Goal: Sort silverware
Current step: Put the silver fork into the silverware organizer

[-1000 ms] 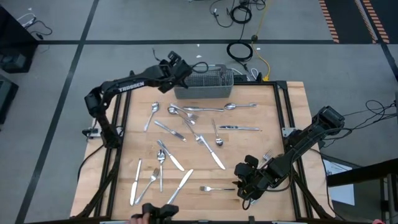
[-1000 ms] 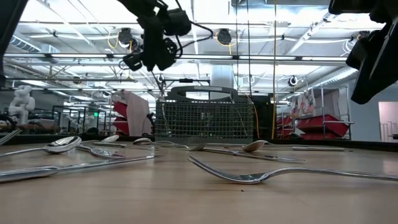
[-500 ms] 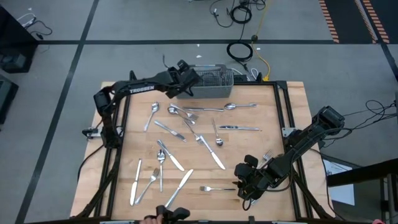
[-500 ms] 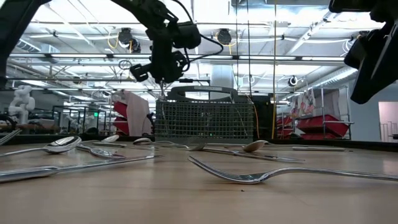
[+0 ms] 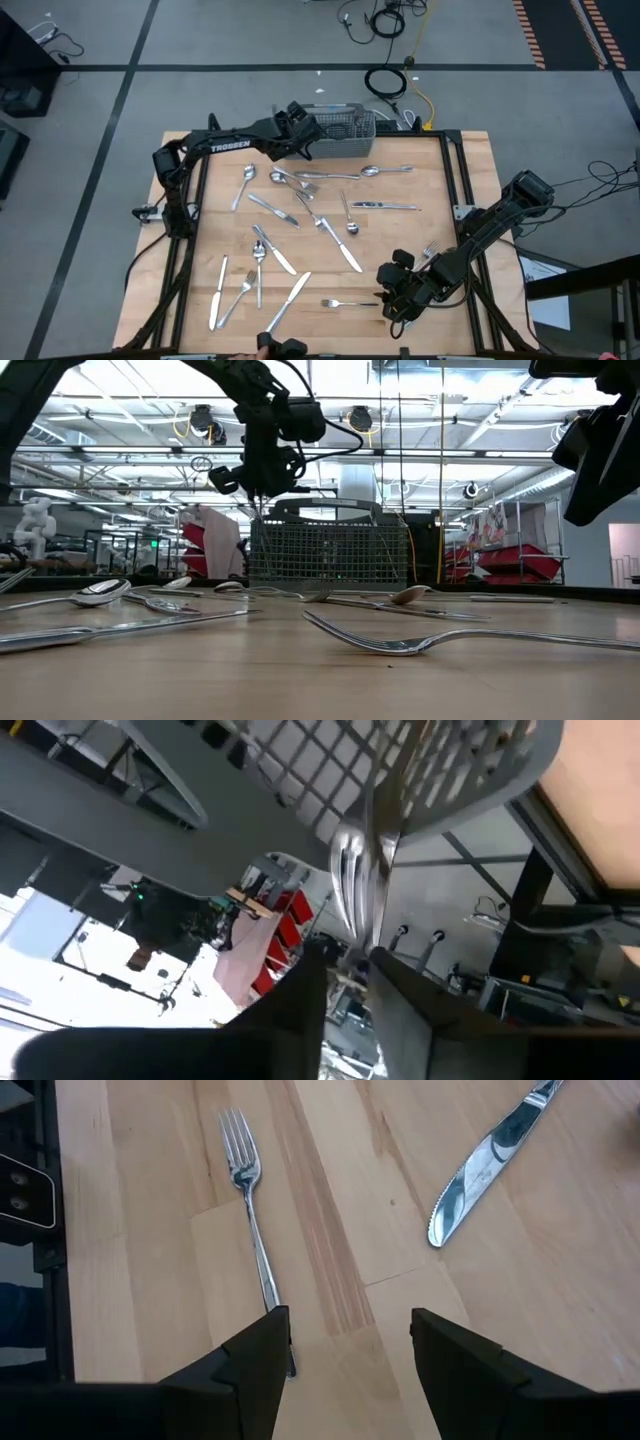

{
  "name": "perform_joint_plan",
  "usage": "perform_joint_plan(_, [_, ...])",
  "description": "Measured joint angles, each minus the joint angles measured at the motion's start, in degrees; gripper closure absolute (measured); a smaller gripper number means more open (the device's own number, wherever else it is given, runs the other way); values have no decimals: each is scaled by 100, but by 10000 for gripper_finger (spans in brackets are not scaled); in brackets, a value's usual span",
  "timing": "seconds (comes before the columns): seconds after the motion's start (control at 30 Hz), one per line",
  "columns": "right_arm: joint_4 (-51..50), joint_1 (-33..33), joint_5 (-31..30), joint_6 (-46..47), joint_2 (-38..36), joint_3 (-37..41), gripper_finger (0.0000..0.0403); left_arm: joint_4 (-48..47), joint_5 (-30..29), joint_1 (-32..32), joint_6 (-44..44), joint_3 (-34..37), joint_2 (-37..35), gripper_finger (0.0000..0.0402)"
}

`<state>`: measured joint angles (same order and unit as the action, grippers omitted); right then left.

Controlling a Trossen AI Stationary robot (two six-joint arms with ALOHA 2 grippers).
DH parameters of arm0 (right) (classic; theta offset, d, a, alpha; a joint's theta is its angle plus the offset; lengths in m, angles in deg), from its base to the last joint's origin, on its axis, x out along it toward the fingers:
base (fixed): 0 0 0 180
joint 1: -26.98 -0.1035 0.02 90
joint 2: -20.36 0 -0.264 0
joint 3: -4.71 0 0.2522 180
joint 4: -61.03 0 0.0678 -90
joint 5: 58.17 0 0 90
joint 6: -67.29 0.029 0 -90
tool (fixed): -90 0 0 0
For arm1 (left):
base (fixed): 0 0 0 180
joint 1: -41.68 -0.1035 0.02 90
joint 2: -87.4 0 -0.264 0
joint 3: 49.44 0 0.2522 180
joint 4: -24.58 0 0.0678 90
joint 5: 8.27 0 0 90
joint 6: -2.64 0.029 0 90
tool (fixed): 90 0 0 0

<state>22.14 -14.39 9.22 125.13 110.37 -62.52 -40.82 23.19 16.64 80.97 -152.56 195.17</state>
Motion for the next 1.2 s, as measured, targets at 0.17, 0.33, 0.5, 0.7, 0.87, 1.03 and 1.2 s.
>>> perform_joint_plan(0.17, [0,0,0,1,0,0,204,13,-59,13,-294,0,-16,276])
perform_joint_plan(0.33, [0,0,-8,7,0,0,204,-33,44,182,-617,-125,-468,268])
perform_joint_plan(0.5, [0,3,-308,1,0,0,204,-53,1075,413,-1899,-495,-1442,267])
perform_joint_plan(0.7, [-8,43,-512,4,2,0,204,-833,2761,494,-4626,-608,-2662,267])
perform_joint_plan(0.87, [-68,153,-603,5,2,0,204,-2531,3803,585,-6449,-530,-3007,267])
perform_joint_plan(1.03, [-85,334,-613,32,2,0,204,-2588,4583,846,-8486,199,-3051,267])
perform_joint_plan(1.2, [-88,424,-621,133,2,0,204,-1919,5339,1891,-9676,1545,-3466,267])
